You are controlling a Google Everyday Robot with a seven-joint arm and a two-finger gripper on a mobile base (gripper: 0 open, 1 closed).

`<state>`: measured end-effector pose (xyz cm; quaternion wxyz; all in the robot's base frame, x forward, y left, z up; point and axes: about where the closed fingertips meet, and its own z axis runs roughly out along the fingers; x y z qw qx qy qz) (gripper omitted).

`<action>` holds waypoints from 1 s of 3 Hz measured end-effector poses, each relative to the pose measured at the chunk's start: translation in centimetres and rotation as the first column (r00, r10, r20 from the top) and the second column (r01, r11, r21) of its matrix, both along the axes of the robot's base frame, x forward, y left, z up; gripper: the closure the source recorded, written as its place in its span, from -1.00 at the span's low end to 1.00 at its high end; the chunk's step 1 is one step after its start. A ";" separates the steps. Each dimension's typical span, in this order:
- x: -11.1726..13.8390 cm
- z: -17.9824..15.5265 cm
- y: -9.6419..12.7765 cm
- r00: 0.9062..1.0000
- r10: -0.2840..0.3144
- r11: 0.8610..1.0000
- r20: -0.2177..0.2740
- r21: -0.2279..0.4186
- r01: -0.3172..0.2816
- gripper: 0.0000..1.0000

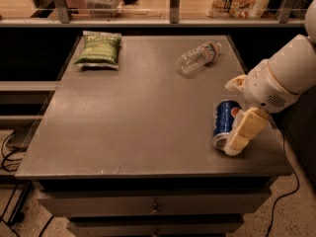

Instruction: Move pepsi can near green jalapeno chip bag

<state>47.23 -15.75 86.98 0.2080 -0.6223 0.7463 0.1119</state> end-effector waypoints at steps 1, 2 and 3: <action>0.0 0.0 0.0 1.000 0.000 1.000 0.000 0.000 0.000 -1.00; 0.2 -0.6 0.0 1.000 -0.008 1.000 -0.011 0.007 0.008 -1.00; 0.7 -1.5 -0.2 1.000 -0.022 0.999 -0.018 0.031 0.023 -1.00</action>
Offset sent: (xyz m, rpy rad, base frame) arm 0.0061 -0.0021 -0.0171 0.0220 0.0313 -0.0272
